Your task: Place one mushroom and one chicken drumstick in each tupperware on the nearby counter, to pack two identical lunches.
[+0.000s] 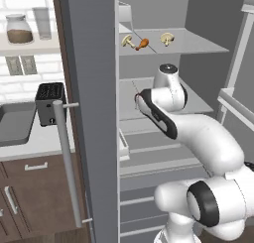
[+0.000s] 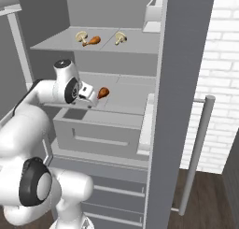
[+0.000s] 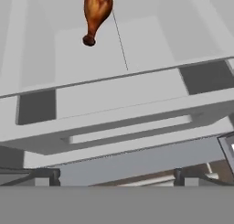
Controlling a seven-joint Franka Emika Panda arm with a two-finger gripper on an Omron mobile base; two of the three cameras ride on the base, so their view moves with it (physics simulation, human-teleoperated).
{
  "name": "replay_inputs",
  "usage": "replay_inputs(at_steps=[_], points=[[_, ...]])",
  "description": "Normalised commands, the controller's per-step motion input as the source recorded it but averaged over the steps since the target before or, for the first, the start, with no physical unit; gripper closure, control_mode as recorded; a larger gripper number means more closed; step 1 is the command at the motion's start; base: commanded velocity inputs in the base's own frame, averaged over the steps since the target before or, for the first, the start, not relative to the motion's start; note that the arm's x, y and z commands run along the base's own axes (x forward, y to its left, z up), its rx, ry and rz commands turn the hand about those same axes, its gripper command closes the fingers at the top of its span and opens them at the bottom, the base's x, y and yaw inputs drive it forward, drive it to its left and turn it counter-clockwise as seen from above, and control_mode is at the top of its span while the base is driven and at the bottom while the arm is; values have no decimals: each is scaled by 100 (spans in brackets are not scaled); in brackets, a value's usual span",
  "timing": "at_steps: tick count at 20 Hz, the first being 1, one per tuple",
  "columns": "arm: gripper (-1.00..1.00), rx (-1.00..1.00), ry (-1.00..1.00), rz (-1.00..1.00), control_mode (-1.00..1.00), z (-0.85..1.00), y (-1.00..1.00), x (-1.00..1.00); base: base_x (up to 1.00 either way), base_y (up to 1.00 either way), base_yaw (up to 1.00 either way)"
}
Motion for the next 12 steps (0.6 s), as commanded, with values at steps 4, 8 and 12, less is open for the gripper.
replay_inputs(at_steps=[4,8,12], points=[[-100,2,0,-4,-100,-24,-5,54,0,0,0],[-100,0,0,0,-100,-34,0,56,0,0,0],[-100,0,0,-1,-100,-27,5,67,0,0,0]])
